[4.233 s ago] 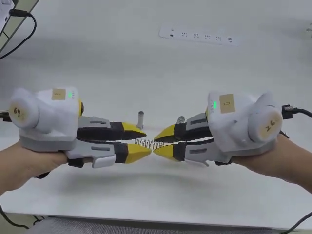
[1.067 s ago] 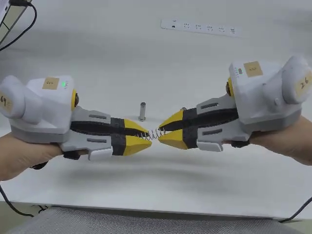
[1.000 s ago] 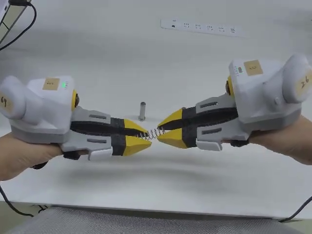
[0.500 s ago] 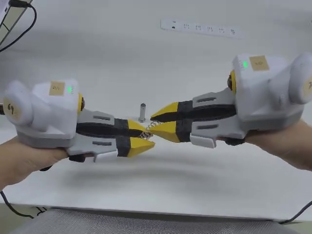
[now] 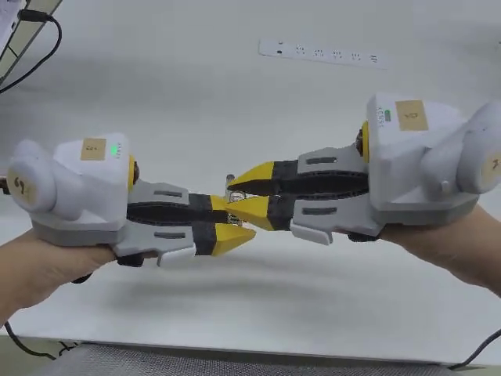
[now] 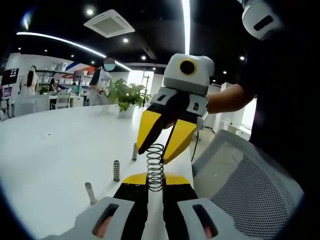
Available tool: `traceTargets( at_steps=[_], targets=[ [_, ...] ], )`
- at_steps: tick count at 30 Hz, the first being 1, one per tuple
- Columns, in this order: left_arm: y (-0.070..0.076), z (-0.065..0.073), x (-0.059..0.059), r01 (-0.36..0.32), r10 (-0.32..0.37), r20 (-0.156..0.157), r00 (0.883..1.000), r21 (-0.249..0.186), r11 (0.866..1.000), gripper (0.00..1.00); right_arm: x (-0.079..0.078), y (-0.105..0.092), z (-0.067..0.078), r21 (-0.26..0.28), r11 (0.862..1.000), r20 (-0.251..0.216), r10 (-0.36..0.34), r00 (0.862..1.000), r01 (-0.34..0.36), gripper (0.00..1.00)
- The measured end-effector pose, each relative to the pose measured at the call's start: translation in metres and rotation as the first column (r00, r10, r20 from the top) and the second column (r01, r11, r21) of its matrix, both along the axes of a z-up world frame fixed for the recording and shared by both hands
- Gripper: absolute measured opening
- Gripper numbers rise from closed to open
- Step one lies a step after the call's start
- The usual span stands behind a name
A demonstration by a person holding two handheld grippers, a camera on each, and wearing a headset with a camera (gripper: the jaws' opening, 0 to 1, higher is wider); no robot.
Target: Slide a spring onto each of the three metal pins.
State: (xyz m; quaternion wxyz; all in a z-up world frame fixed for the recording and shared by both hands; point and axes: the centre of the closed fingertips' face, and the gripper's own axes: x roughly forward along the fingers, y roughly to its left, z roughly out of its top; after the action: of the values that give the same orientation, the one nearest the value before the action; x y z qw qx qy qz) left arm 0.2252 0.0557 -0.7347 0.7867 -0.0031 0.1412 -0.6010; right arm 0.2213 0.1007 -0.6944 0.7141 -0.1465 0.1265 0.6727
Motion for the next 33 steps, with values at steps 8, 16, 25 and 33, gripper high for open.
traceTargets(
  at_steps=[8, 16, 25, 33],
  targets=[
    [0.0026, 0.0027, 0.0019, -0.010, 0.010, 0.029, 1.000, 0.006, 1.000, 0.02, 0.0029, 0.0002, 0.0015, -0.004, 1.000, 0.034, 0.004, 0.999, -0.004, 0.09],
    [0.0052, 0.0073, 0.0025, -0.020, 0.020, 0.052, 0.998, -0.001, 1.000, 0.02, 0.0055, 0.0025, 0.0020, 0.002, 1.000, 0.009, -0.006, 1.000, 0.006, 0.09],
    [0.0069, 0.0084, 0.0031, -0.026, 0.026, 0.046, 0.999, -0.015, 1.000, 0.02, 0.0068, 0.0050, 0.0037, 0.045, 0.998, -0.063, -0.031, 0.998, 0.034, 0.08],
    [0.0089, 0.0080, 0.0071, -0.040, 0.041, 0.037, 0.998, -0.021, 0.999, 0.02, 0.0067, 0.0082, 0.0050, 0.045, 0.999, -0.014, -0.019, 1.000, 0.019, 0.07]
  ],
)
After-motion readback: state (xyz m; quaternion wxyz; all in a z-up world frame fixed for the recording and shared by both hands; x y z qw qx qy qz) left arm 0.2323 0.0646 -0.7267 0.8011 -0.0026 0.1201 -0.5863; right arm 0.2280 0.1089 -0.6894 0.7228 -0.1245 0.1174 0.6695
